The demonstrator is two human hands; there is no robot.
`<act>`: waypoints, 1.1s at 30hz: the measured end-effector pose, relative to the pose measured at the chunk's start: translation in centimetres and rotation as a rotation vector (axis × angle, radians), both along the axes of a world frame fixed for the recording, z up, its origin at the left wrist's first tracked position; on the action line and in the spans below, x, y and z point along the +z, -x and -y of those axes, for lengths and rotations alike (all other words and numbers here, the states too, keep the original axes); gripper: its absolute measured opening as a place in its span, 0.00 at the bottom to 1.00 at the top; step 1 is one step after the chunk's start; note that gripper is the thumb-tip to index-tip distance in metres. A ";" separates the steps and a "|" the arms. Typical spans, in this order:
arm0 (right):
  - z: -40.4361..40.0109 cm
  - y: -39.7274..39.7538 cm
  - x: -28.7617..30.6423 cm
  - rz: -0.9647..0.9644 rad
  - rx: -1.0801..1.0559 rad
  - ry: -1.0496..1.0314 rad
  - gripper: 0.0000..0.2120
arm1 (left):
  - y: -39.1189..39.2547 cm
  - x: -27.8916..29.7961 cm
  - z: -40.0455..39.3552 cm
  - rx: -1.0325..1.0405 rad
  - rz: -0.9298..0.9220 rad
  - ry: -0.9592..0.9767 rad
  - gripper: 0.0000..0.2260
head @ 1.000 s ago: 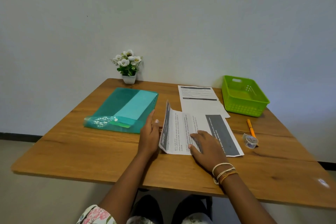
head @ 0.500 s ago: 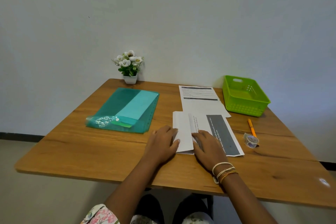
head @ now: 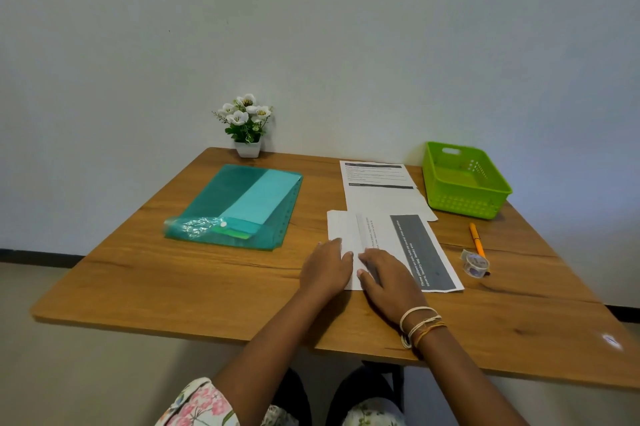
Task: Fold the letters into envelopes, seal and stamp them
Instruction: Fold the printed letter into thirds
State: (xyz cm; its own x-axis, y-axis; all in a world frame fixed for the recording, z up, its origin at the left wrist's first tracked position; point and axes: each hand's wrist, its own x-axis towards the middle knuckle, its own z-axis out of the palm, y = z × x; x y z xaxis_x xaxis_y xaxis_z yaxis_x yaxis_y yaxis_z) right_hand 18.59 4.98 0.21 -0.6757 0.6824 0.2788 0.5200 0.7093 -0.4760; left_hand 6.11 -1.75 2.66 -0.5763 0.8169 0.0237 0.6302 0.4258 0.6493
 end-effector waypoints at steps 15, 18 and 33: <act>0.5 -0.3 0.8 -0.046 0.022 0.098 0.16 | 4.0 5.3 -0.9 0.466 1.072 -0.102 0.14; 0.6 -0.4 0.9 -0.049 0.014 0.115 0.16 | 4.6 4.9 -0.5 0.463 1.184 -0.120 0.14; 3.7 1.8 2.3 -0.058 -0.036 0.212 0.34 | 2.8 0.4 0.4 0.037 0.902 -0.438 0.12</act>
